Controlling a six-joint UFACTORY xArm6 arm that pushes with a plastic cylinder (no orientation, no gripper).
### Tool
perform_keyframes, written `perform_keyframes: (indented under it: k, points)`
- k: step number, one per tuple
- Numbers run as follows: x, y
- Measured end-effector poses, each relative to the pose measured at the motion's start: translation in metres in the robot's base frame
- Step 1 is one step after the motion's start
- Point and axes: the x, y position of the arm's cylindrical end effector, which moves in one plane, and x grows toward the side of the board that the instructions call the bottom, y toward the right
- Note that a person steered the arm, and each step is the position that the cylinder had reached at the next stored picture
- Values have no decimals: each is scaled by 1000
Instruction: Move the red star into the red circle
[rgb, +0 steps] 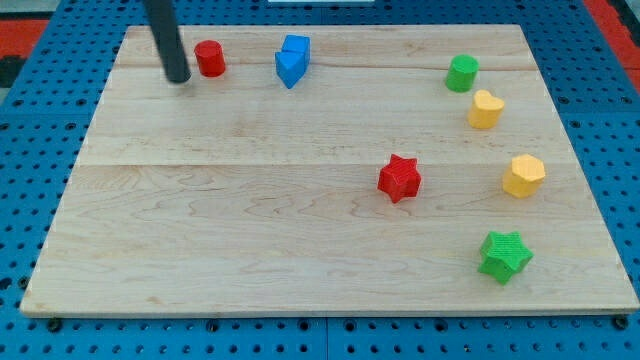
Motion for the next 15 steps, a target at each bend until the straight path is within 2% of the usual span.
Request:
perform_keyframes:
  k: [1,2,3,4,5,6,8,9,10,11,12,13,14,15]
  points:
    - [51,100]
    - [60,225]
    - [116,266]
    - [165,191]
    - [156,106]
    - [153,126]
    - [99,299]
    - [144,342]
    - [179,285]
    - [133,175]
    - [111,102]
    - [147,132]
    - [155,97]
    - [166,89]
